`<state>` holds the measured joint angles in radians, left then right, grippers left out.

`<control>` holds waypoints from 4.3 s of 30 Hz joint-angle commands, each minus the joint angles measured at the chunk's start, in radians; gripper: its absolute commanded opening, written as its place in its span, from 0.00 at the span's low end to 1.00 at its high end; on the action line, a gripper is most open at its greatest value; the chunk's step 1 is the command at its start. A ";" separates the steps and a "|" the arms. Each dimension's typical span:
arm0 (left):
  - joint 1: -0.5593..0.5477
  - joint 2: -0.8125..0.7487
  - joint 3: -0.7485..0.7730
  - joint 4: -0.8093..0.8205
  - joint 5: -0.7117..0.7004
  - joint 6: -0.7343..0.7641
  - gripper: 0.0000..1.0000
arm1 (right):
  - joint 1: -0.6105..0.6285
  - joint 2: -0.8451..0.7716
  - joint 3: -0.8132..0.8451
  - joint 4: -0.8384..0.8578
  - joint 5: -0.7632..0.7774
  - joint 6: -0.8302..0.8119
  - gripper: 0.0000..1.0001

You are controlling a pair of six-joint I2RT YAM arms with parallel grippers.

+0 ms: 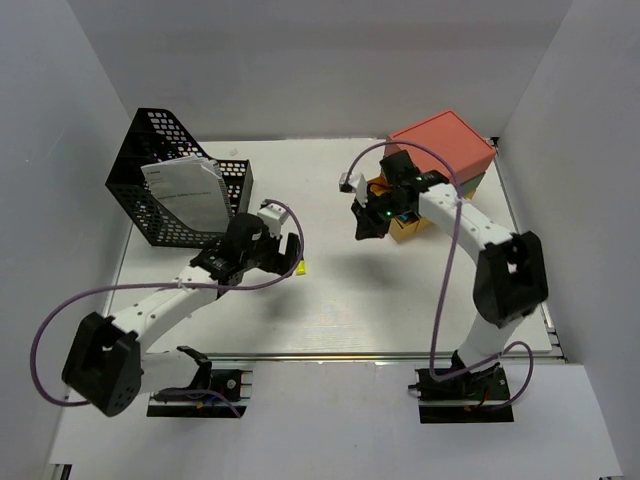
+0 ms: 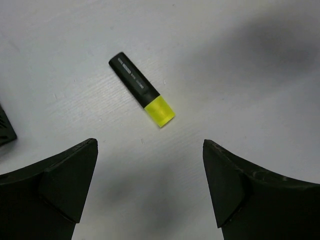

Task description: Organize the desk

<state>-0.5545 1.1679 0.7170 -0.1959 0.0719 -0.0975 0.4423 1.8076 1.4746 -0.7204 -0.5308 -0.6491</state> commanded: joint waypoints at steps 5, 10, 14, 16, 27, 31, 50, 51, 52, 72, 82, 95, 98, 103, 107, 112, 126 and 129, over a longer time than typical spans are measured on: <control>-0.012 0.101 0.051 0.035 -0.099 -0.198 0.96 | -0.023 -0.299 -0.262 0.185 -0.209 0.167 0.00; -0.012 0.235 0.122 -0.011 -0.197 -0.294 0.96 | -0.043 -0.529 -0.440 0.383 -0.184 0.313 0.00; -0.021 0.361 0.240 -0.071 -0.265 -0.395 0.94 | -0.085 -0.681 -0.542 0.478 -0.143 0.359 0.00; -0.033 0.416 0.292 -0.144 -0.300 -0.436 0.90 | -0.118 -0.784 -0.612 0.528 -0.092 0.384 0.00; -0.122 0.653 0.519 -0.368 -0.515 -0.602 0.54 | -0.261 -0.990 -0.731 0.670 -0.084 0.483 0.00; -0.151 0.745 0.602 -0.456 -0.552 -0.665 0.51 | -0.293 -1.005 -0.738 0.674 -0.124 0.496 0.00; -0.170 0.678 0.582 -0.222 -0.384 -0.494 0.00 | -0.390 -1.027 -0.751 0.679 -0.218 0.506 0.00; -0.170 0.658 0.541 -0.164 -0.332 -0.448 0.00 | -0.390 -1.028 -0.752 0.681 -0.221 0.506 0.00; -0.170 0.638 0.517 -0.105 -0.267 -0.365 0.00 | -0.396 -1.027 -0.752 0.679 -0.222 0.505 0.00; -0.136 1.019 0.763 0.872 0.376 -1.088 0.01 | -0.487 -1.071 -0.774 0.710 -0.218 0.526 0.00; -0.136 1.049 0.722 0.871 0.068 -1.315 0.06 | -0.516 -1.096 -0.780 0.708 -0.225 0.537 0.00; -0.154 1.122 0.829 0.796 -0.018 -1.375 0.23 | -0.542 -1.097 -0.783 0.708 -0.248 0.549 0.00; -0.154 1.133 0.848 0.786 0.000 -1.374 0.25 | -0.550 -1.097 -0.783 0.708 -0.258 0.551 0.00; -0.154 1.139 0.849 0.779 0.038 -1.375 0.34 | -0.559 -1.097 -0.784 0.737 -0.268 0.557 0.00; -0.154 1.135 0.845 0.783 0.060 -1.374 0.38 | -0.567 -1.096 -0.786 0.739 -0.276 0.560 0.00; -0.145 1.128 0.848 0.777 0.098 -1.374 0.43 | -0.573 -1.090 -0.787 0.739 -0.291 0.563 0.00; -0.136 1.092 0.803 0.793 0.095 -1.374 0.68 | -0.582 -1.082 -0.794 0.745 -0.302 0.563 0.00; -0.136 1.083 0.802 0.815 0.098 -1.369 0.68 | -0.583 -1.081 -0.797 0.745 -0.311 0.554 0.00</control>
<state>-0.6956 2.3219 1.5269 0.5850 0.1654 -1.4754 -0.1371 0.7246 0.6891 -0.0242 -0.8165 -0.0891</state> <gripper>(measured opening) 0.679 0.016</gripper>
